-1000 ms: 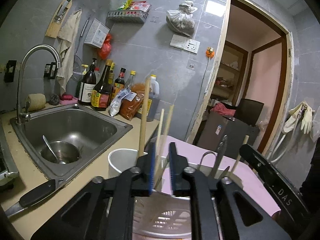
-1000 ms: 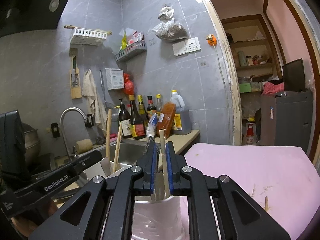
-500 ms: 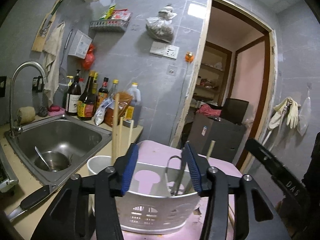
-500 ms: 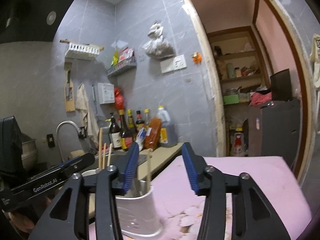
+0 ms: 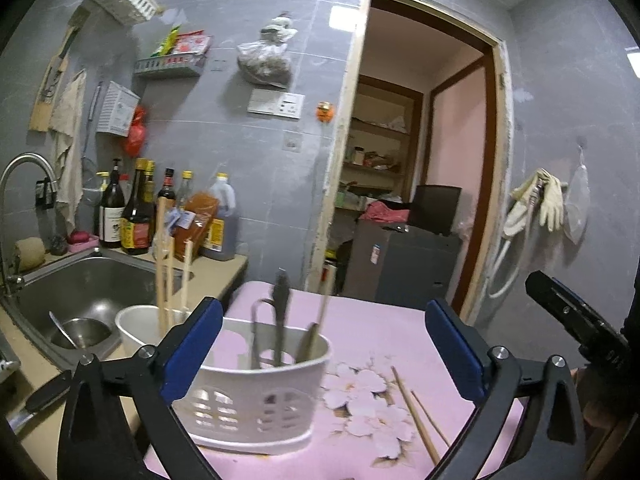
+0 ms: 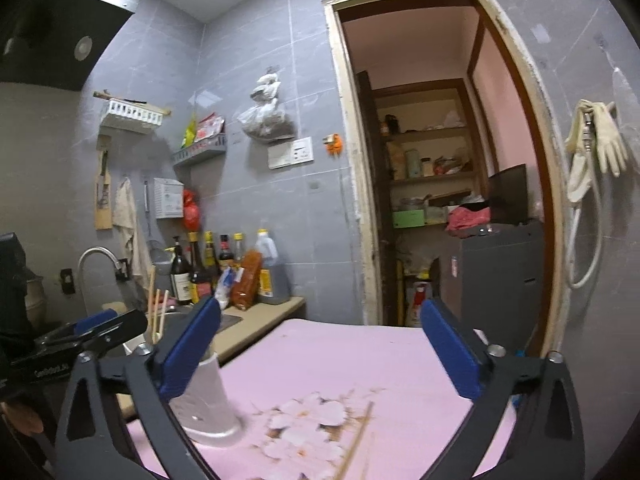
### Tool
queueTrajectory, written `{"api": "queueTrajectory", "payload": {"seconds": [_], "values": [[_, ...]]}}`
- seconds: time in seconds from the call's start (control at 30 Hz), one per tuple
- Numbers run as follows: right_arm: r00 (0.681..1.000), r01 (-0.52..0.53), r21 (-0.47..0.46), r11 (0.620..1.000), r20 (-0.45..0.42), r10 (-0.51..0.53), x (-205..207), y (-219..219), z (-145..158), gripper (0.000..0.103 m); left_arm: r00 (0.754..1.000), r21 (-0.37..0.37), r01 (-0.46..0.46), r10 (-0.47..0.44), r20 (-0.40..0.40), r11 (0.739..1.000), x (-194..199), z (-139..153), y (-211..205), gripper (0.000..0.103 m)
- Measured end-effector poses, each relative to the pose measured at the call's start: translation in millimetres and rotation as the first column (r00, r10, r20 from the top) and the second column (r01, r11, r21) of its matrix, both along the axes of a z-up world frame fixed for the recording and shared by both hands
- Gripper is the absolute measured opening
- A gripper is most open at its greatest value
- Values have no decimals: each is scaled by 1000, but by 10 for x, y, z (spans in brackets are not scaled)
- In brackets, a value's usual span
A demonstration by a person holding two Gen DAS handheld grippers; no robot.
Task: Organize utensils
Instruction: 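Withdraw both tools from the holder toward the last two chopsticks, then grasp a chopstick with the right tool while the left tool reaches the other chopstick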
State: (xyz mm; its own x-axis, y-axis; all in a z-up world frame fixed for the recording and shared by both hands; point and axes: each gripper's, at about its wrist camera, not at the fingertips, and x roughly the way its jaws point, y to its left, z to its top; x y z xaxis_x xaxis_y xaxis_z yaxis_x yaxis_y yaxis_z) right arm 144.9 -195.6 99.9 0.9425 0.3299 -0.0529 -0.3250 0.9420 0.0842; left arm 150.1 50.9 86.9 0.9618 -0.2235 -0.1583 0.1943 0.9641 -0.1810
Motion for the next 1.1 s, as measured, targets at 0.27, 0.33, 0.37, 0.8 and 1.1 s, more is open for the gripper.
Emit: {"api": "queueTrajectory", "payload": {"seconds": [0.27, 0.33, 0.37, 0.8, 1.1], "values": [[998, 45, -72, 996, -46, -48, -88, -249, -109, 103, 994, 67, 88, -83, -72, 994, 23, -192, -388, 101], [996, 52, -98, 994, -67, -59, -90, -310, -173, 103, 990, 85, 109, -101, -94, 990, 31, -262, -463, 101], [994, 57, -112, 992, -82, -66, -89, -339, -214, 103, 989, 88, 116, -106, -103, 989, 39, -295, -488, 101], [951, 62, -180, 982, -289, -113, 19, -523, -614, 102, 938, 104, 186, -145, -314, 977, 335, -674, -683, 101], [860, -44, -210, 977, -506, -70, 194, -481, -943, 59, 852, 109, 293, -208, -481, 950, 562, -872, -836, 91]]}}
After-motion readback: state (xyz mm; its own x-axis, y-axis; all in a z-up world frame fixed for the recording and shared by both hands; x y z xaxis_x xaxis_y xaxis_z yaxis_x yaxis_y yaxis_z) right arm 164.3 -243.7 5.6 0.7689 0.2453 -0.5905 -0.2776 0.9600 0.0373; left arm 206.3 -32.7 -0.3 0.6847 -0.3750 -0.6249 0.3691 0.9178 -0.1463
